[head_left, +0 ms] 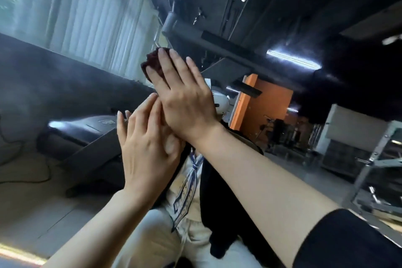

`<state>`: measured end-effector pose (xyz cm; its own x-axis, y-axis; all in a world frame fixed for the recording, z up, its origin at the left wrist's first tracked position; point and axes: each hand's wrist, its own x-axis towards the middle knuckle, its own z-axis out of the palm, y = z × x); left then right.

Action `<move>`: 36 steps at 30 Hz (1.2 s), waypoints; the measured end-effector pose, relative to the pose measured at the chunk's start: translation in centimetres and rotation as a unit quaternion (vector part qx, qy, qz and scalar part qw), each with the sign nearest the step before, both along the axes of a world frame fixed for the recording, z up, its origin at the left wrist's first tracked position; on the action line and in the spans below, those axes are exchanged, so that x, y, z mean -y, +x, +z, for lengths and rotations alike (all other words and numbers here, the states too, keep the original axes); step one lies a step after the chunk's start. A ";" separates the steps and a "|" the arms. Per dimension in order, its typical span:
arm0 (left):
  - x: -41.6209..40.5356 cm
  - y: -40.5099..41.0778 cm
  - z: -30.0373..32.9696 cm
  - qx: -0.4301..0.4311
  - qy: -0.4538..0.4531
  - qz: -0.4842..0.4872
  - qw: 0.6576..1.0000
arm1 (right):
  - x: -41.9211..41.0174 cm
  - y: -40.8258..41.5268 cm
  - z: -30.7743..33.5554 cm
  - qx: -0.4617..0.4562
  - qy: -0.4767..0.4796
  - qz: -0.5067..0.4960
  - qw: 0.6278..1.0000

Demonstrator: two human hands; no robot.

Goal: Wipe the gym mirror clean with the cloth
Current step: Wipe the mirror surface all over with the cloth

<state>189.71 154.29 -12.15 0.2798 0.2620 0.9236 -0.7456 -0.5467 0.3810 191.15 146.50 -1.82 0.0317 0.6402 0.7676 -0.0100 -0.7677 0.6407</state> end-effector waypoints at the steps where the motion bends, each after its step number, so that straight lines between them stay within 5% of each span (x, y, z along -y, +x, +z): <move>1: 1.2 -0.5 0.2 0.006 0.010 0.002 1.000 | 1.8 -1.0 0.3 0.007 0.008 -0.012 1.000; 11: 9.6 -5.1 -2.0 0.042 0.096 0.010 0.994 | 19.3 -11.3 -4.1 0.074 0.145 -0.103 0.981; 17: 5.4 -4.3 -5.7 0.009 0.103 0.031 0.994 | 16.1 -10.0 -8.9 0.083 0.251 -0.070 0.962; 27: -0.1 -1.4 -10.6 -0.073 0.048 0.053 0.995 | -1.5 -0.9 -9.6 -0.055 0.087 -0.018 0.994; 36: 3.2 -2.8 -11.0 -0.077 0.042 0.039 0.995 | 12.0 -8.1 -11.7 -0.057 0.041 -0.084 0.994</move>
